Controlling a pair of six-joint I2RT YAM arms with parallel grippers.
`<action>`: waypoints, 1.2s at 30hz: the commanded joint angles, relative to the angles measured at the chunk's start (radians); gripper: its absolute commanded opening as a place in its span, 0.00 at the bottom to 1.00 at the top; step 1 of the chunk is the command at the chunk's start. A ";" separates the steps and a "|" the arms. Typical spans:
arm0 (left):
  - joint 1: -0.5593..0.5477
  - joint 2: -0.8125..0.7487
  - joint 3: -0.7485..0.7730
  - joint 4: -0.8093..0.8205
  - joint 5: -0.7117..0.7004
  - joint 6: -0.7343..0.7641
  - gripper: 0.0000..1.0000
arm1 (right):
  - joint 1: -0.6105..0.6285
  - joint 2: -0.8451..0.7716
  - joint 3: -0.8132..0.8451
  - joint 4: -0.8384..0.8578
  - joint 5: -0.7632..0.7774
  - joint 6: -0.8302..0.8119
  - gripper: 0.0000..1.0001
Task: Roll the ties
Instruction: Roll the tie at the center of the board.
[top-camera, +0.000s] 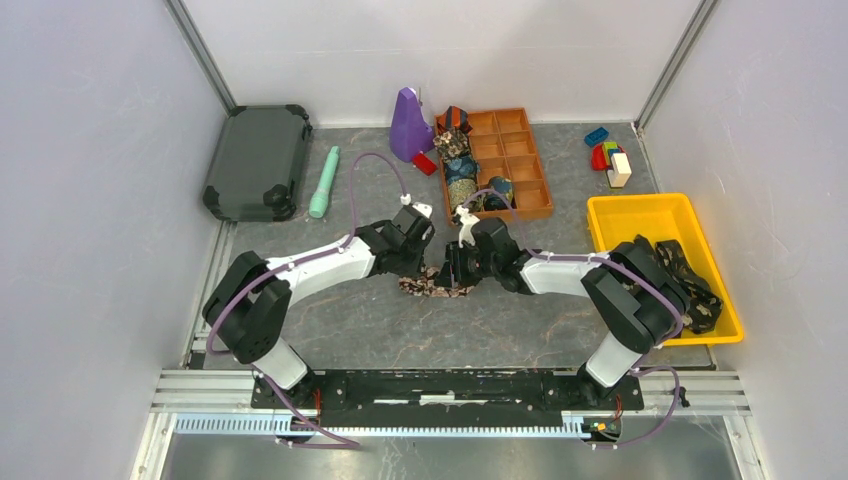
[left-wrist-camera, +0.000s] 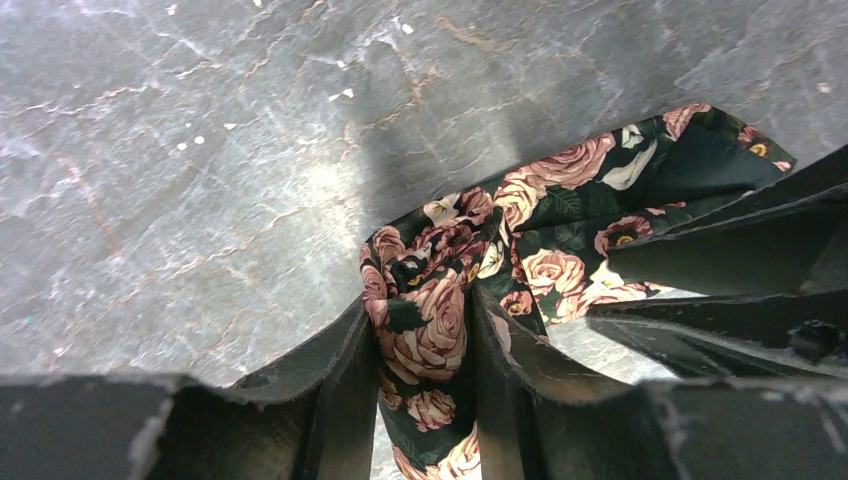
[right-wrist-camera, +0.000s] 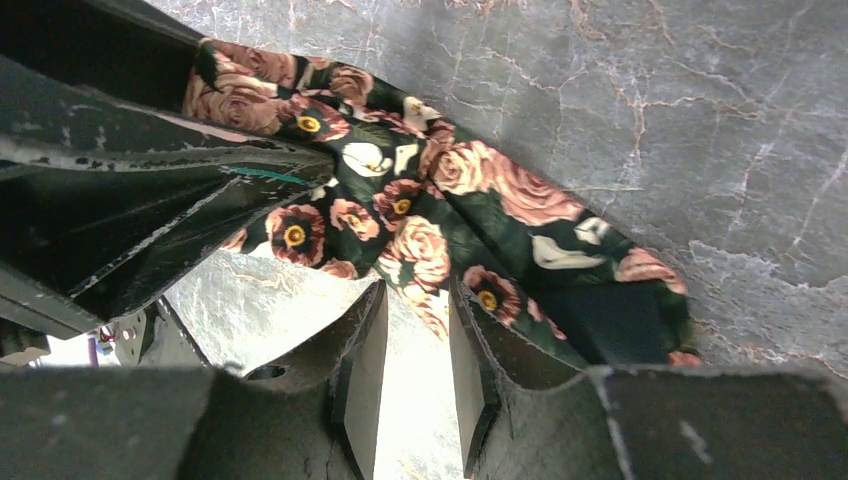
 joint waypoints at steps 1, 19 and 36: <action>-0.031 0.024 0.063 -0.139 -0.144 0.068 0.43 | -0.010 -0.035 0.017 -0.002 0.035 -0.009 0.35; -0.143 0.138 0.207 -0.345 -0.430 0.080 0.43 | -0.137 -0.155 -0.086 -0.034 0.078 -0.028 0.33; -0.207 0.328 0.372 -0.561 -0.606 0.038 0.44 | -0.212 -0.232 -0.133 -0.061 0.084 -0.048 0.33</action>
